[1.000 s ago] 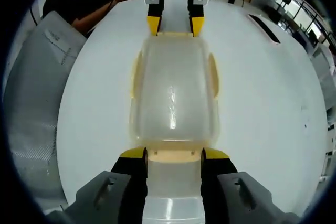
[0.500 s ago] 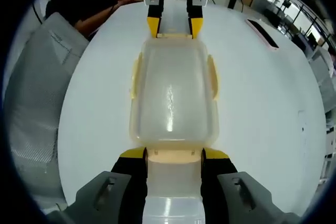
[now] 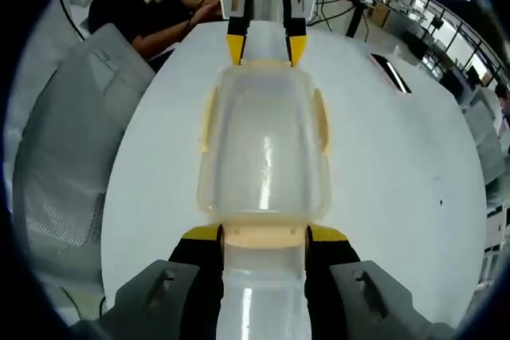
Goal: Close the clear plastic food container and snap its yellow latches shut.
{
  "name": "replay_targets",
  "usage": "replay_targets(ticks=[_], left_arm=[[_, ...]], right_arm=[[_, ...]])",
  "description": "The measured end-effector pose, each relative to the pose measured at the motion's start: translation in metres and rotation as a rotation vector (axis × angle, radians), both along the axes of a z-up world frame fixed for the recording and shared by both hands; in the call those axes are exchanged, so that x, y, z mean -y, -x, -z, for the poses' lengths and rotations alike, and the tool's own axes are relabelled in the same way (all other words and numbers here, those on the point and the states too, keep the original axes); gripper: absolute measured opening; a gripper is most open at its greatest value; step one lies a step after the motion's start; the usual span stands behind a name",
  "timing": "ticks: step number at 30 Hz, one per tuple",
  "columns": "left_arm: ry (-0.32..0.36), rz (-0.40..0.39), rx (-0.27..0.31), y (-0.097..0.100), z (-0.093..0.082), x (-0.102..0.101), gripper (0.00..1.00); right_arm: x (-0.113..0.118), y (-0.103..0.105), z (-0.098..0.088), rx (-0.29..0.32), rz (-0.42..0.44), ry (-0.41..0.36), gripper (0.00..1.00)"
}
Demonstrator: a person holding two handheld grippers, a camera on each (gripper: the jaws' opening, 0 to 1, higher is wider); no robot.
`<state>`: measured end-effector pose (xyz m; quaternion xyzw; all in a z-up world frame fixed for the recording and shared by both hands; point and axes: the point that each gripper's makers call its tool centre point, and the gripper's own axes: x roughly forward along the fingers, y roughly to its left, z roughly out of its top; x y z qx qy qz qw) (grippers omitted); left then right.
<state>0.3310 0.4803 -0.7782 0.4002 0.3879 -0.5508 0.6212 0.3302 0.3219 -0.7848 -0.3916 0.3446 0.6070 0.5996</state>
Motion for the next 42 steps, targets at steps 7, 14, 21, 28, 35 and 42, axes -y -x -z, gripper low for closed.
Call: replay_targets(ticks=[7,14,21,28,35,42], left_arm=[[0.012,-0.01,0.021,0.003,-0.017,0.026,0.32],[0.014,-0.008,0.038,0.001,-0.026,0.06,0.32],[0.021,0.001,0.036,0.001,-0.023,0.104,0.33],[0.03,0.015,0.026,0.001,-0.019,0.148,0.33],[0.026,0.035,0.014,0.0,-0.014,0.185,0.33],[0.012,0.05,-0.003,0.002,-0.006,0.206,0.33]], right_arm=[[0.026,0.001,-0.018,0.023,-0.011,-0.015,0.36],[0.06,0.001,-0.027,0.035,-0.008,-0.021,0.36],[0.103,0.005,-0.026,0.031,0.007,-0.008,0.36],[0.147,0.008,-0.022,0.023,0.021,0.001,0.36],[0.183,0.01,-0.02,0.015,0.036,0.008,0.36],[0.203,0.013,-0.012,0.005,0.04,0.022,0.36]])
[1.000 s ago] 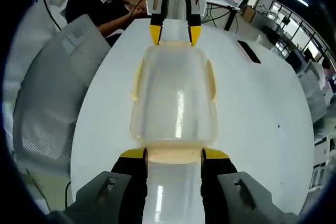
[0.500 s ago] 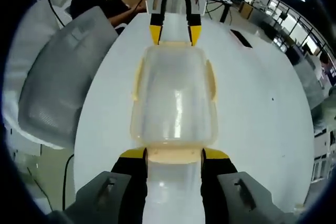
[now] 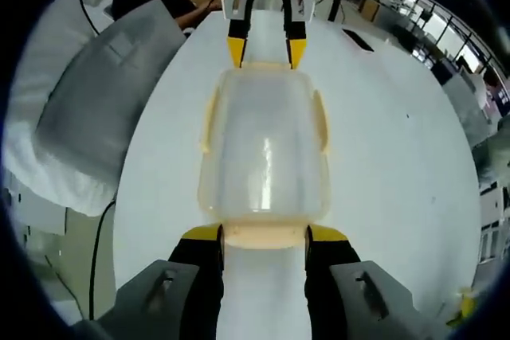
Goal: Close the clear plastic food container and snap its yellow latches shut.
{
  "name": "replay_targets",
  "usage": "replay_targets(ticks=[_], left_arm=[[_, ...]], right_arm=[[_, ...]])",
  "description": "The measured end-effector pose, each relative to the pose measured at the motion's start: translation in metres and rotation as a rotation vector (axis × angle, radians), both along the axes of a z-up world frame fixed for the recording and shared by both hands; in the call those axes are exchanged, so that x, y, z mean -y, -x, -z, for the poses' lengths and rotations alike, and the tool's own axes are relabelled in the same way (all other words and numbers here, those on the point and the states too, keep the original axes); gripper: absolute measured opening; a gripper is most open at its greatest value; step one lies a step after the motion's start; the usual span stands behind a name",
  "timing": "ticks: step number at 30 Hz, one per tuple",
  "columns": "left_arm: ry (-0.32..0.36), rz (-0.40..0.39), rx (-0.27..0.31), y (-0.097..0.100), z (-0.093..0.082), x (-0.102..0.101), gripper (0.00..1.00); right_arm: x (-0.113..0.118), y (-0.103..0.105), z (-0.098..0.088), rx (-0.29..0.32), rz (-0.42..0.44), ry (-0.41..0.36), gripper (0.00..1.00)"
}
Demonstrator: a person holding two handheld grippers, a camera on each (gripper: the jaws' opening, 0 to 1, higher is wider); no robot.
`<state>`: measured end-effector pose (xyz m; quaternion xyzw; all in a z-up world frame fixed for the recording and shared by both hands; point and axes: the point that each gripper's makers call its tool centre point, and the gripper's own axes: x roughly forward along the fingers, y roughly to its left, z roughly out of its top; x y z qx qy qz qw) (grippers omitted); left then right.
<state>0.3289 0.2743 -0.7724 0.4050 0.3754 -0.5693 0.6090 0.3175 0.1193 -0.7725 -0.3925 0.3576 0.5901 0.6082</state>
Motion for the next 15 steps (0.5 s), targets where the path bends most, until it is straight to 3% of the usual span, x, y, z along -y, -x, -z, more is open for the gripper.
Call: replay_targets(ticks=[15], left_arm=[[-0.036,0.001,-0.026,-0.001,0.008,0.006,0.33]], right_arm=[[0.009,0.0,0.011,-0.026,-0.003,0.001,0.36]])
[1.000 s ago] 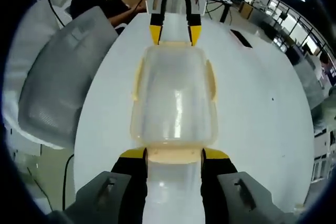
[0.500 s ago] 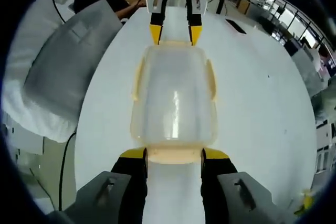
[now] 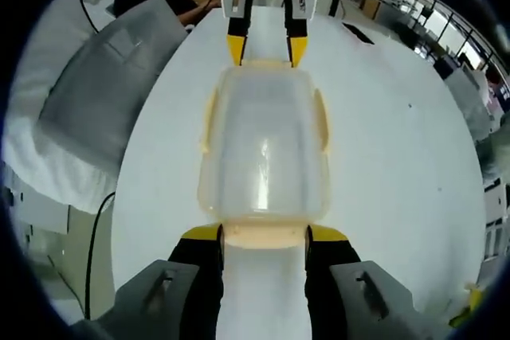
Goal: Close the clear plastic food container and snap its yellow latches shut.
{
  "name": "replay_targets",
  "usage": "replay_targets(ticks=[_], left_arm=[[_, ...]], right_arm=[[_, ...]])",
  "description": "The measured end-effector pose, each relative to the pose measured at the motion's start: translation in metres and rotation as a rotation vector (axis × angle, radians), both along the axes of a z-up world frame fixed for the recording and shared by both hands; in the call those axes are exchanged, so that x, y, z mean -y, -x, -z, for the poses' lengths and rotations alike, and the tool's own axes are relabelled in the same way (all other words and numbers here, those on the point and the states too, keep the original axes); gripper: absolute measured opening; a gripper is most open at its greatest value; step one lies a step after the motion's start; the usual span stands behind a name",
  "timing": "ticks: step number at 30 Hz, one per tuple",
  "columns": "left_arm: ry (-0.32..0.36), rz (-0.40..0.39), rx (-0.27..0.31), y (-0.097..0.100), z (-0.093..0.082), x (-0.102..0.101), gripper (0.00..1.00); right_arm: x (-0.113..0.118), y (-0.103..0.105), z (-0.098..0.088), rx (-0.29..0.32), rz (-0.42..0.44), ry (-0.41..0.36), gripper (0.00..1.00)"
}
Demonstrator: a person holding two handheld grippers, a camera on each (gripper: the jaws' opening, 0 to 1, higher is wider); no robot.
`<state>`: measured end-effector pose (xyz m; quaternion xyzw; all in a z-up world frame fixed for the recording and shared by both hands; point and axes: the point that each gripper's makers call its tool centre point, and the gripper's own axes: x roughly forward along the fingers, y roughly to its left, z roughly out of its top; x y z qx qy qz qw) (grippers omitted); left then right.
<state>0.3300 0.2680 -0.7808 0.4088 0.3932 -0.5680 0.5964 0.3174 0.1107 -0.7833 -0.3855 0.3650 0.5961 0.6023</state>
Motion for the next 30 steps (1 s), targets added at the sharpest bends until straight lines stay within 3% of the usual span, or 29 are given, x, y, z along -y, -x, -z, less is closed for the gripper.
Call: replay_targets(ticks=[15,23,28,30], left_arm=[[-0.011,0.02,-0.012,0.003,0.006,0.001,0.33],[-0.031,0.066,0.014,0.002,0.007,0.001,0.33],[-0.053,0.087,0.036,0.0,0.012,-0.003,0.31],[-0.064,0.024,-0.013,0.002,0.018,-0.008,0.39]], right_arm=[[0.003,-0.002,0.005,-0.002,-0.007,0.022,0.37],[0.005,-0.001,0.006,-0.004,-0.011,0.02,0.37],[0.011,-0.001,0.018,-0.001,-0.012,0.063,0.34],[0.016,0.0,0.022,-0.014,-0.002,0.074,0.3]])
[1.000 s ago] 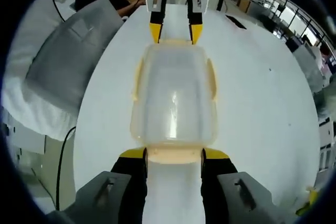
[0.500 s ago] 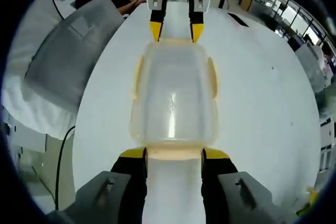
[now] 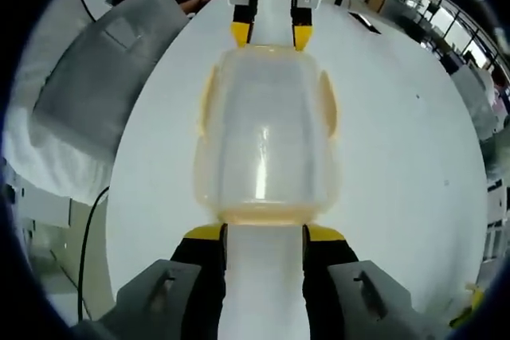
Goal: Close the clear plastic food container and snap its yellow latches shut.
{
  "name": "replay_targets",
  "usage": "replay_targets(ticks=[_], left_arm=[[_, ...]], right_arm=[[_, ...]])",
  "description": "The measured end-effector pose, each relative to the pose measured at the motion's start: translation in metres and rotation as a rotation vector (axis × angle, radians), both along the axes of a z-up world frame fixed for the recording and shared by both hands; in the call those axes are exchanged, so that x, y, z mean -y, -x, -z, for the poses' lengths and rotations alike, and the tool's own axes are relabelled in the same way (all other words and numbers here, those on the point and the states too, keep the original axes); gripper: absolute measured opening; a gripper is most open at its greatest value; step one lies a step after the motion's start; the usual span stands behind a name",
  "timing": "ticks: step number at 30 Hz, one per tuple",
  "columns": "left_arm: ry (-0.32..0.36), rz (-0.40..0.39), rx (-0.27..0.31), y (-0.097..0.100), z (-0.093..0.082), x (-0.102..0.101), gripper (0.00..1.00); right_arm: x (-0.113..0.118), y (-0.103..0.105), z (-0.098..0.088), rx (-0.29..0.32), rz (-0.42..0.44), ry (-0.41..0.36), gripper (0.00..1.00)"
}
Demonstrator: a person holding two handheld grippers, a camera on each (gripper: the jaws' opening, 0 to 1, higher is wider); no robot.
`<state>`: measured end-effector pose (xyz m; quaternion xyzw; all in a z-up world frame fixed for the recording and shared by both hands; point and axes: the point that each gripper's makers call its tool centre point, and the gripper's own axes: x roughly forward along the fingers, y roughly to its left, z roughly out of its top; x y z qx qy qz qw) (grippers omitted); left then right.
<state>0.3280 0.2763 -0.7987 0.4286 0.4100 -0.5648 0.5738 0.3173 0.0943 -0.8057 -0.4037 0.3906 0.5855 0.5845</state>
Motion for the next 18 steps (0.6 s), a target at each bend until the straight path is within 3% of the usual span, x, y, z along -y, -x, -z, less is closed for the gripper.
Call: replay_targets(ticks=[1,3,5,7,8,10,12,14,16,18], left_arm=[[-0.003,-0.048,-0.025,0.001,0.002,-0.002,0.47],[-0.004,-0.121,-0.02,-0.007,0.004,-0.01,0.61],[-0.027,-0.191,-0.02,-0.01,0.005,-0.021,0.6],[-0.033,-0.297,-0.019,-0.017,0.003,-0.029,0.56],[-0.02,-0.393,-0.018,-0.022,0.001,-0.033,0.54],[-0.004,-0.438,-0.087,-0.013,-0.005,-0.035,0.51],[0.038,-0.538,-0.172,-0.004,-0.012,-0.034,0.53],[0.015,-0.7,-0.232,-0.002,-0.018,-0.043,0.55],[0.088,-0.901,-0.328,-0.004,-0.026,-0.037,0.55],[0.265,-1.03,-0.466,-0.008,-0.04,-0.015,0.54]], right_arm=[[0.001,0.0,0.001,-0.002,0.005,0.0,0.3],[0.006,0.0,0.004,-0.02,0.06,-0.003,0.35],[0.015,0.0,0.007,-0.038,0.126,0.005,0.37],[0.036,-0.009,0.012,-0.04,0.285,0.072,0.35],[0.044,-0.011,0.013,-0.049,0.328,0.079,0.33],[0.054,-0.016,0.011,-0.042,0.38,0.064,0.34],[0.064,-0.014,0.006,-0.098,0.509,0.044,0.36],[0.071,-0.016,-0.001,-0.119,0.617,0.009,0.37],[0.08,-0.018,-0.008,-0.131,0.712,-0.009,0.35],[0.08,-0.016,-0.016,-0.195,0.834,-0.048,0.32]])
